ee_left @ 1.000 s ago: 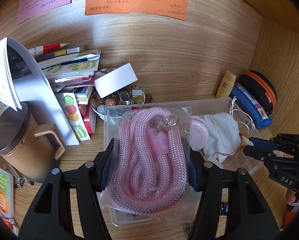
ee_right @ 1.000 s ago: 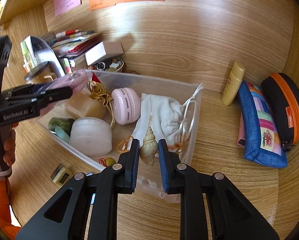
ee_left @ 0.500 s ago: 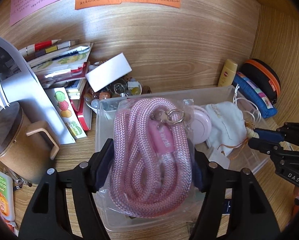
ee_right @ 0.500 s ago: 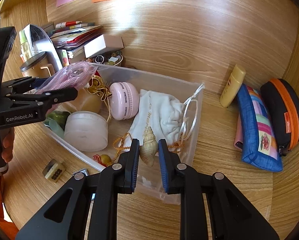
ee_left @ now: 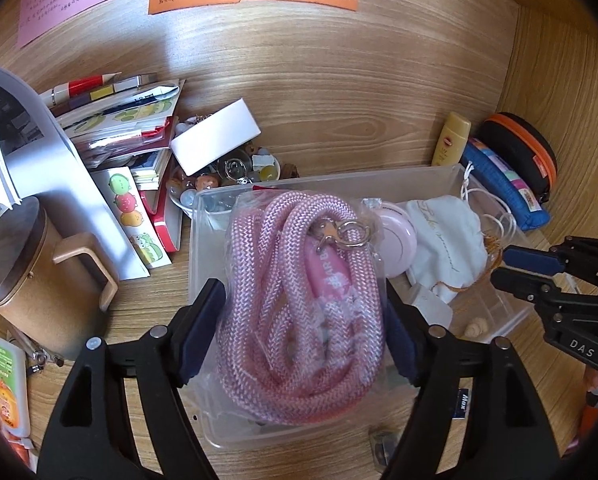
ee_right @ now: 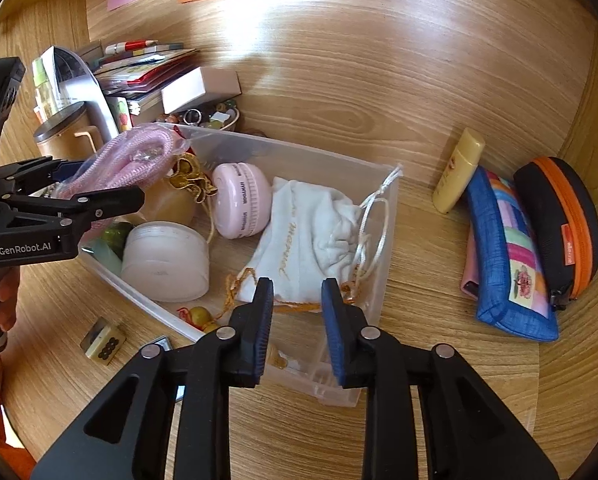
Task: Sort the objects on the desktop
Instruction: 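Lower the pink rope bag into the box and open the left tool, then withdraw both tools from the box toward the remaining items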
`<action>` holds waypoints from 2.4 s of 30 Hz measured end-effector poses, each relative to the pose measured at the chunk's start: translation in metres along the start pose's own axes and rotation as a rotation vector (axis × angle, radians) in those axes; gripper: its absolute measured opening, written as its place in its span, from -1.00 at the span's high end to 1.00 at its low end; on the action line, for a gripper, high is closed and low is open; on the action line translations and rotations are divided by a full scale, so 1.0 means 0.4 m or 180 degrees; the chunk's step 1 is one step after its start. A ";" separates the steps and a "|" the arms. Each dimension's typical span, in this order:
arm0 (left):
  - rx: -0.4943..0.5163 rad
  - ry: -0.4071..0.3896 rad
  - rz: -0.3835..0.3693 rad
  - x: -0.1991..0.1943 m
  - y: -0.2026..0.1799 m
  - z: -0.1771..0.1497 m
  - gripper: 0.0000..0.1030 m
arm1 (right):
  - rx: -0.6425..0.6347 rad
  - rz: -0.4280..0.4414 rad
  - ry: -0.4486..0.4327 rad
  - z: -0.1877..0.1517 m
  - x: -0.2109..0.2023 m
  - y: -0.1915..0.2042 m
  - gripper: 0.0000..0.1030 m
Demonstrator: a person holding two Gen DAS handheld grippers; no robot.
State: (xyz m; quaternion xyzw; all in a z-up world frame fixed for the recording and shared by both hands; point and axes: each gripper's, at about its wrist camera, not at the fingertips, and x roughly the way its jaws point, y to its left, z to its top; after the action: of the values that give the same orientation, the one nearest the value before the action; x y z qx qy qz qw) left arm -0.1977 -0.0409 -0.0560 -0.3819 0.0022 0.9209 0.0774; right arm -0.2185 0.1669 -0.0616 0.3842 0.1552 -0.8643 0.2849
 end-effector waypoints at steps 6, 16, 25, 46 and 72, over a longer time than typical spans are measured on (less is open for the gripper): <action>-0.0023 -0.0035 -0.0006 -0.029 0.001 -0.002 -0.47 | 0.0061 0.0086 -0.0024 -0.001 -0.019 0.000 0.27; -0.0042 -0.0213 -0.0025 -0.093 -0.005 -0.009 -0.74 | -0.0066 -0.0035 -0.0217 -0.008 -0.083 0.032 -0.19; 0.0035 -0.0309 0.0079 -0.156 -0.015 -0.035 -0.90 | -0.0078 -0.0122 -0.0330 -0.031 -0.134 0.050 -0.53; 0.0153 0.0053 0.0031 -0.156 -0.074 -0.187 -0.91 | -0.0077 -0.0029 -0.0195 -0.130 -0.155 0.109 -0.54; 0.0226 0.0476 -0.0085 -0.027 -0.105 -0.247 -0.52 | -0.0302 0.0331 0.0150 -0.179 -0.044 0.147 -0.54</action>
State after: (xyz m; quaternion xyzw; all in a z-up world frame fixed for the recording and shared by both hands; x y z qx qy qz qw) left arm -0.1146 -0.0071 -0.1162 -0.4467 0.0355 0.8880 0.1027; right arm -0.1318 0.1619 -0.0984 0.3982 0.1825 -0.8307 0.3436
